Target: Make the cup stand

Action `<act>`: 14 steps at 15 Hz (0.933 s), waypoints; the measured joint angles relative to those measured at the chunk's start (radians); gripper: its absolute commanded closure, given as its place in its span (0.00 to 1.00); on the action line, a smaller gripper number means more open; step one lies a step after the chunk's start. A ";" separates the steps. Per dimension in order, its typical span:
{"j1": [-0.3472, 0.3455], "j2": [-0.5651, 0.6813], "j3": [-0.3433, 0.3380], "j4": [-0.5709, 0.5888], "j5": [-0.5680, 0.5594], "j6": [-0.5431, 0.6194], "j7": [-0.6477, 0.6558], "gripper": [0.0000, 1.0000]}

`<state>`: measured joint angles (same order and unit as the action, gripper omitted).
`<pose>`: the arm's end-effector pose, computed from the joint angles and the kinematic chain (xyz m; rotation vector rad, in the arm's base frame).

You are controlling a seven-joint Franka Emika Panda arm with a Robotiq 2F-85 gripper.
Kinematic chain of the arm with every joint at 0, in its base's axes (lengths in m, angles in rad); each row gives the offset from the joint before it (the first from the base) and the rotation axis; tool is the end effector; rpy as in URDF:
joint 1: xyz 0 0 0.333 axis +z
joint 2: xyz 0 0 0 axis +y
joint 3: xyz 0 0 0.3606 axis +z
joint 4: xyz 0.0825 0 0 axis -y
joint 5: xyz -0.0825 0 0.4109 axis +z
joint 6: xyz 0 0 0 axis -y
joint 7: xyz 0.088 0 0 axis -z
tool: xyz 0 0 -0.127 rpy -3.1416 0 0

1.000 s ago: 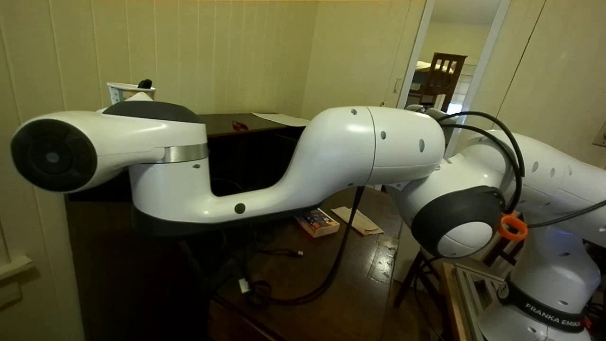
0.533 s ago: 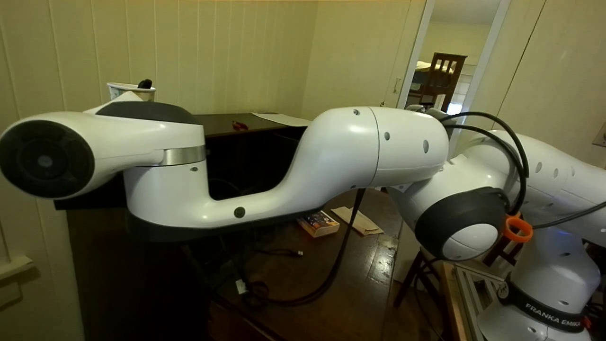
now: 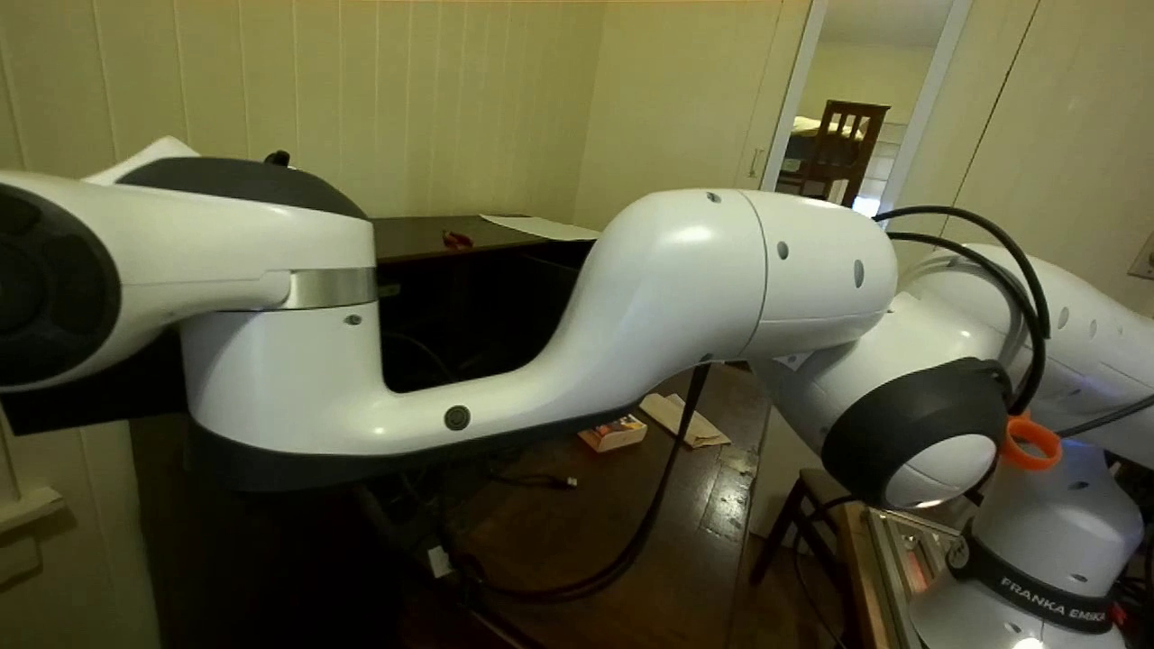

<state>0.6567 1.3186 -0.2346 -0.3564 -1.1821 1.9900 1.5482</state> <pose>0.7960 0.4570 0.3611 2.0745 -0.5757 1.6991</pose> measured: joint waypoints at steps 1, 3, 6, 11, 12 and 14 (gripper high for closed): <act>0.013 -0.006 -0.020 0.001 -0.009 0.022 -0.030 0.00; 0.033 -0.022 -0.063 0.001 -0.032 0.069 -0.076 0.00; 0.049 -0.045 -0.126 0.003 -0.099 0.136 -0.117 0.00; 0.068 -0.077 -0.226 0.005 -0.274 0.184 -0.118 0.00; 0.070 -0.080 -0.242 0.006 -0.314 0.191 -0.112 0.00; 0.076 -0.085 -0.273 0.006 -0.405 0.187 -0.078 0.00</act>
<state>0.7329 1.2339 -0.5077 -0.3504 -1.5875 2.1769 1.4707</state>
